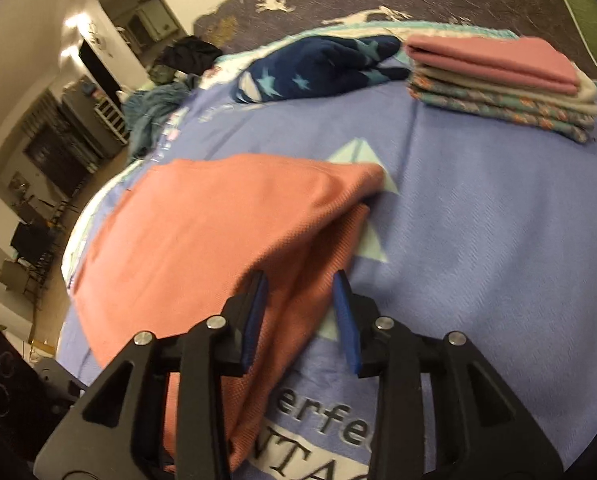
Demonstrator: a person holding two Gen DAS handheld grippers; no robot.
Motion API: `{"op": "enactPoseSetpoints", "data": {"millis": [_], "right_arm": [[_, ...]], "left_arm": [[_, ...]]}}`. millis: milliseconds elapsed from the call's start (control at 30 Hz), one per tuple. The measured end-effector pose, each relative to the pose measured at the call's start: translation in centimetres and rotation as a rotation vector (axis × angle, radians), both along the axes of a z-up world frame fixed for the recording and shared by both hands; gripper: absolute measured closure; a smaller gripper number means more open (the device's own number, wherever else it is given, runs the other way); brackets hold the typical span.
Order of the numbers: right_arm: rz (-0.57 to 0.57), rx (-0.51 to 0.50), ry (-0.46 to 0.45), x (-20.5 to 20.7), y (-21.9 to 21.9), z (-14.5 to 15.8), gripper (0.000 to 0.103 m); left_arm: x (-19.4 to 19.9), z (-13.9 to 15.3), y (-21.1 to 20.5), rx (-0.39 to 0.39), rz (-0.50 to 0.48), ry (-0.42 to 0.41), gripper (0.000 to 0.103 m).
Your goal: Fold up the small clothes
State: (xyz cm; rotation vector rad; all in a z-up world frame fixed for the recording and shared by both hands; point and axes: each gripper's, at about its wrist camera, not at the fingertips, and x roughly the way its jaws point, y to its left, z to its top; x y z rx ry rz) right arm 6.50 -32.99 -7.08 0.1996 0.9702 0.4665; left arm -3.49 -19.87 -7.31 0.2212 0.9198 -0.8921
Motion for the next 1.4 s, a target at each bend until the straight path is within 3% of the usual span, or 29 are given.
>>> {"op": "enactPoseSetpoints", "data": {"millis": [100,300,367,433,533,567,600,633,700,767,833,867,900,967,1067,1133,1233,1333,1400], "right_arm": [[-0.046,0.058,0.049,0.0,-1.6,-0.7,0.062],[-0.065,0.298,0.124,0.3,-4.2,-1.2,0.059],[-0.040,0.299,0.140,0.8,-3.7,-1.2,0.043],[-0.035,0.279,0.165,1.6,-2.9,-1.6,0.036],[-0.058,0.322,0.178,3.9,-2.1,-2.1,0.035],[-0.076,0.325,0.175,5.2,-1.8,-2.2,0.040],[-0.090,0.320,0.171,5.8,-1.7,-2.3,0.053],[-0.133,0.298,0.169,6.7,-1.7,-2.5,0.098],[-0.177,0.355,0.191,7.6,-2.2,-2.9,0.097],[-0.166,0.356,0.103,7.1,-2.1,-1.4,0.098],[-0.170,0.221,0.041,7.4,-1.6,-1.2,0.097],[-0.188,0.094,0.039,7.9,-1.3,-2.0,0.099],[-0.187,0.102,0.058,8.3,-1.6,-3.0,0.099],[-0.230,0.226,0.086,7.7,-3.3,-3.0,0.096],[-0.251,0.167,0.040,5.5,-3.5,-0.7,0.090],[-0.184,0.148,-0.005,2.7,-2.9,1.4,0.090],[-0.041,0.185,-0.016,-1.8,-1.7,2.7,0.090],[0.077,0.225,-0.008,-6.2,-0.8,2.7,0.088],[0.116,0.270,0.028,-8.8,-0.6,1.5,0.076]], "left_arm": [[0.4,-0.1,-0.3,-0.008,-0.020,0.001,0.096],[0.1,-0.4,-1.3,0.015,-0.071,-0.023,0.096],[0.3,-0.5,-1.3,0.011,-0.071,-0.014,0.096],[0.3,-0.6,-1.4,0.013,-0.076,-0.016,0.096],[0.4,-0.8,-1.6,0.019,-0.083,-0.014,0.096],[0.4,-0.8,-1.8,0.022,-0.087,-0.017,0.096],[0.4,-0.8,-1.8,0.025,-0.092,-0.021,0.096],[0.3,-0.7,-1.9,0.029,-0.099,-0.026,0.096],[0.1,-0.7,-2.1,0.029,-0.123,-0.033,0.097],[0.1,-1.0,-2.2,0.032,-0.135,-0.034,0.097],[0.3,-1.3,-2.3,0.022,-0.143,-0.018,0.097],[0.3,-1.3,-2.4,0.020,-0.153,-0.024,0.097],[0.1,-1.2,-2.5,0.023,-0.167,-0.035,0.096],[-0.4,-1.1,-2.7,0.026,-0.194,-0.051,0.096],[-0.8,-0.8,-2.4,0.006,-0.210,-0.044,0.096],[-1.4,-0.4,-2.0,-0.049,-0.254,0.008,0.096],[-2.6,0.5,-1.2,-0.058,-0.271,-0.030,0.092],[-2.4,1.5,1.4,-0.095,-0.207,-0.024,0.088],[-1.8,2.0,4.2,-0.108,-0.114,-0.028,0.081]]}}
